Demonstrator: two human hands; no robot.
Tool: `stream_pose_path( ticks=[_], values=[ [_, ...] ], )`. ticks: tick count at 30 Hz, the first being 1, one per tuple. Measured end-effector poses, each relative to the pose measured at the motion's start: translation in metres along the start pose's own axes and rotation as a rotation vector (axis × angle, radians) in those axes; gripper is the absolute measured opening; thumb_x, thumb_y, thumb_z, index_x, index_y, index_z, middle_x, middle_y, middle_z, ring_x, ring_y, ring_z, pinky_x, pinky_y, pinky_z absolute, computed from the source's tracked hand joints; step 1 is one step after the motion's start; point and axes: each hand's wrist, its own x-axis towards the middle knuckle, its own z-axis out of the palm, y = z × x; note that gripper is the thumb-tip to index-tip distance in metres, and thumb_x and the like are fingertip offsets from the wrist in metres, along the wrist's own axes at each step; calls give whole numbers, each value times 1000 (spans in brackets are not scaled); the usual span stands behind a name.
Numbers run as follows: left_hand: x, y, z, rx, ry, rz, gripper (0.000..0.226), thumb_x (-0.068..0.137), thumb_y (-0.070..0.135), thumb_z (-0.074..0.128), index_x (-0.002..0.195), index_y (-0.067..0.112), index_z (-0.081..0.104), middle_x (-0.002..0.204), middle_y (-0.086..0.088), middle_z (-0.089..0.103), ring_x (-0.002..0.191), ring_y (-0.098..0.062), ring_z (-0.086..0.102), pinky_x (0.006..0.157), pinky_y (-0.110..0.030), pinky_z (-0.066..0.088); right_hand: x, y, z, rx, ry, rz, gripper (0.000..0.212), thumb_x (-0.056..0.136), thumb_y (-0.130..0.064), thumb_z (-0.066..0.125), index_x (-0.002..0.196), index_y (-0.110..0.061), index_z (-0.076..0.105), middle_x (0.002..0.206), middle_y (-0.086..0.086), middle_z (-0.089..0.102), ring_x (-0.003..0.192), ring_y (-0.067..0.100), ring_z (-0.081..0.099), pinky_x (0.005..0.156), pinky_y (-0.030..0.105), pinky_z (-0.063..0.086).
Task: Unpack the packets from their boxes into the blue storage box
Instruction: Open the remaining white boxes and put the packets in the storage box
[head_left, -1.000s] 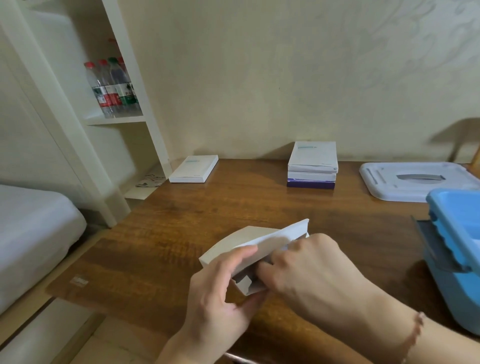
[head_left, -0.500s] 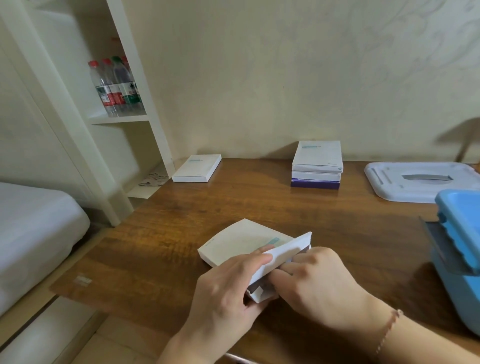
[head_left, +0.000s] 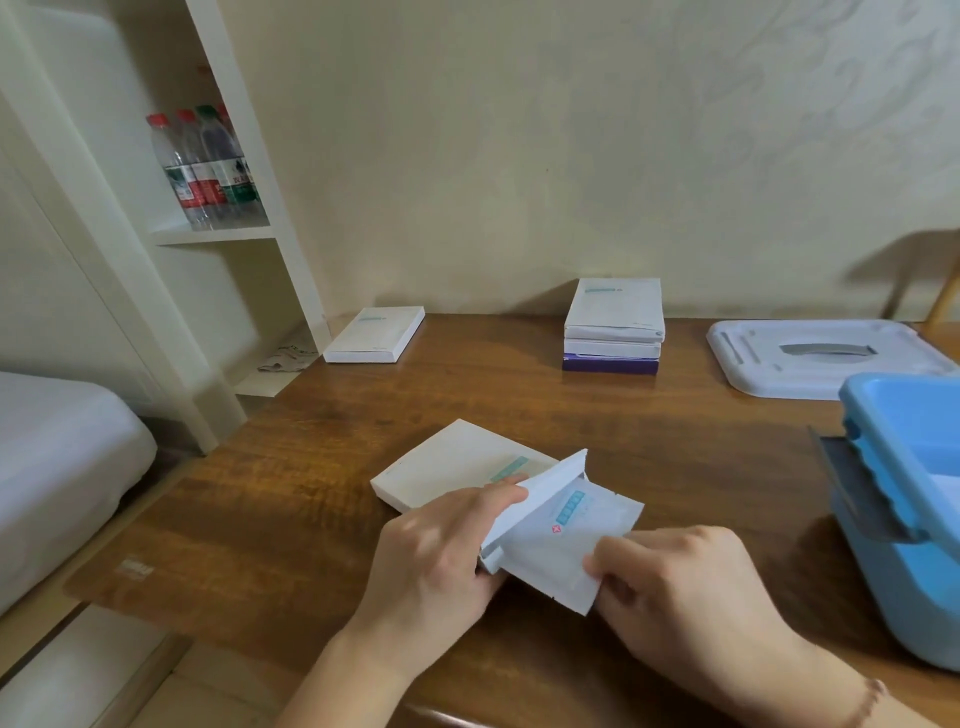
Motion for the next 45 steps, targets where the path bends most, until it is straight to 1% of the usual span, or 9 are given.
stream_pose_path(
  ticks=[5, 9, 17, 21, 25, 30, 34, 38, 45],
  values=[
    [4, -3, 1, 48, -12, -15, 80, 54, 18, 95, 123, 20, 54, 116, -6, 72, 99, -17, 71, 81, -20, 47, 14, -11, 4, 1065, -10, 985, 8, 86, -28, 65, 84, -21, 70, 69, -2, 74, 54, 16, 71, 40, 26, 49],
    [6, -2, 6, 125, 18, 86, 74, 59, 19, 92, 122, 19, 53, 115, -7, 72, 100, -19, 72, 78, -26, 53, 32, -6, 12, 1369, 47, 1297, 37, 82, -13, 77, 106, -16, 50, 83, 11, 75, 65, 25, 74, 49, 36, 57],
    [13, -18, 2, 137, -182, -109, 82, 51, 26, 97, 121, 34, 54, 115, 6, 71, 101, -16, 71, 69, -29, 59, 1, -3, -16, 910, 25, 1177, 44, 81, -16, 77, 106, -40, 50, 91, -8, 73, 75, 10, 73, 52, 31, 60],
    [18, -17, -14, 43, -485, -158, 59, 84, 54, 68, 126, 71, 32, 144, 43, 16, 141, 5, 23, 107, -32, 39, -19, -9, -46, 644, 86, 932, 40, 84, -23, 73, 99, -51, 48, 91, -22, 68, 84, -3, 66, 69, 21, 59],
    [35, 0, -53, 70, -693, -6, 63, 86, 59, 60, 130, 77, 20, 151, 44, -10, 142, 13, -4, 117, -26, 23, -29, -11, -89, 260, 193, 620, 36, 82, -24, 73, 98, -49, 54, 76, -25, 68, 61, 1, 62, 58, 32, 57],
    [106, 90, -63, -548, -360, 82, 78, 69, 66, 74, 138, 55, 40, 132, 30, 56, 118, 2, 58, 90, -21, 51, -29, 5, -139, 82, 212, 340, 26, 74, -33, 67, 99, -38, 59, 75, -22, 68, 60, 2, 59, 47, 26, 53],
    [158, 140, -37, -961, -462, 95, 70, 75, 13, 84, 131, 44, 55, 106, 7, 74, 91, -6, 71, 77, -14, 52, -36, 29, -163, 278, 391, 386, 30, 75, -34, 73, 102, -40, 61, 80, -20, 70, 69, 1, 66, 59, 27, 55],
    [191, 166, -13, -1174, -150, -17, 70, 75, 1, 77, 132, 37, 57, 104, 5, 74, 95, -12, 71, 81, -23, 56, -55, 61, -184, 745, 713, 593, 56, 65, -44, 81, 116, -35, 58, 95, -4, 73, 84, 17, 72, 69, 34, 59],
    [225, 204, 24, -1483, 164, -432, 50, 73, 1, 80, 112, 28, 66, 112, -8, 71, 102, -23, 70, 76, -32, 56, -71, 118, -225, 979, 256, 887, 35, 72, -27, 72, 103, -12, 67, 88, 7, 76, 78, 23, 74, 56, 33, 60]
  ],
)
